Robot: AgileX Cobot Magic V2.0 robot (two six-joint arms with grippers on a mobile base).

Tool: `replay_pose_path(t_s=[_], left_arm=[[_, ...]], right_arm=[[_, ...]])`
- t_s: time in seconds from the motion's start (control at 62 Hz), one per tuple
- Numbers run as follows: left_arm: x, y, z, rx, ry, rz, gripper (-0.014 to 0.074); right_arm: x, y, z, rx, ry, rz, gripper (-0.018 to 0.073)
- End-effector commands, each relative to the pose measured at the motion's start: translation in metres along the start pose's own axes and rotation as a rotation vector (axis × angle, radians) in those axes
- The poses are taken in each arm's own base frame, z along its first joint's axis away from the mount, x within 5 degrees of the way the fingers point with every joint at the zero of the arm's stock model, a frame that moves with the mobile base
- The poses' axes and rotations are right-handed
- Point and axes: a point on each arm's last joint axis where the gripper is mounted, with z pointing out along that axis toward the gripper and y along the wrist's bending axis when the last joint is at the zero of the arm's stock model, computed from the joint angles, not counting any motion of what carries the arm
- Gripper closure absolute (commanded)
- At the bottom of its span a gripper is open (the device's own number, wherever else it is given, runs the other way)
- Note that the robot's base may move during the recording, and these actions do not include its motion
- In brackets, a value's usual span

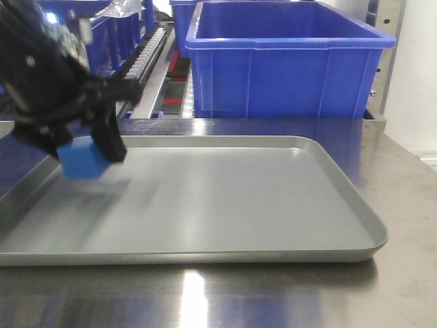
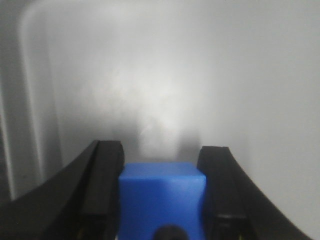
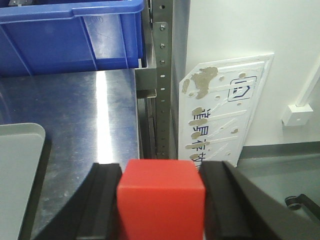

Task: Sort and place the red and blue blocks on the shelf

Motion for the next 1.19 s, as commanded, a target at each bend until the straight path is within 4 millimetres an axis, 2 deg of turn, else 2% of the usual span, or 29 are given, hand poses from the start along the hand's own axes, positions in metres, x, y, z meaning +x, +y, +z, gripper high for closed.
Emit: replay_pose_path(t_s=[0.0,0.161,0.306,0.467,0.58,0.677,0.854,0.983,1.176], left_arm=[[-0.021,-0.006,-0.045,0.059,-0.183,-0.012,0.0473],[-0.033,0.001,-0.09,0.077,-0.343,-0.017,0.0473],[-0.035,0.015,-0.135,0.088,-0.495,-0.052,0.0473],[-0.025,0.036,-0.186,0.069,-0.647,-0.103,0.0473],[-0.008,0.049,-0.209,0.05,-0.729,-0.133,0.0473],[0.01,0.059,-0.22,0.031,-0.798,-0.156,0.0473],[0.05,0.073,-0.225,0.002,-0.892,-0.184,0.0473],[0.077,0.079,-0.222,-0.014,-0.922,-0.196,0.0473],[0.098,0.082,-0.214,-0.018,-0.924,-0.199,0.0473]], right_arm=[[-0.017,0.001,-0.005,-0.003,-0.123,-0.017,0.0501],[-0.017,0.001,-0.005,-0.003,-0.123,-0.017,0.0501],[-0.017,0.001,-0.005,-0.003,-0.123,-0.017,0.0501],[-0.017,0.001,-0.005,-0.003,-0.123,-0.017,0.0501],[-0.017,0.001,-0.005,-0.003,-0.123,-0.017,0.0501],[-0.017,0.001,-0.005,-0.003,-0.123,-0.017,0.0501],[-0.017,0.001,-0.005,-0.003,-0.123,-0.017,0.0501],[-0.017,0.001,-0.005,-0.003,-0.123,-0.017,0.0501],[-0.017,0.001,-0.005,-0.003,-0.123,-0.017,0.0501]])
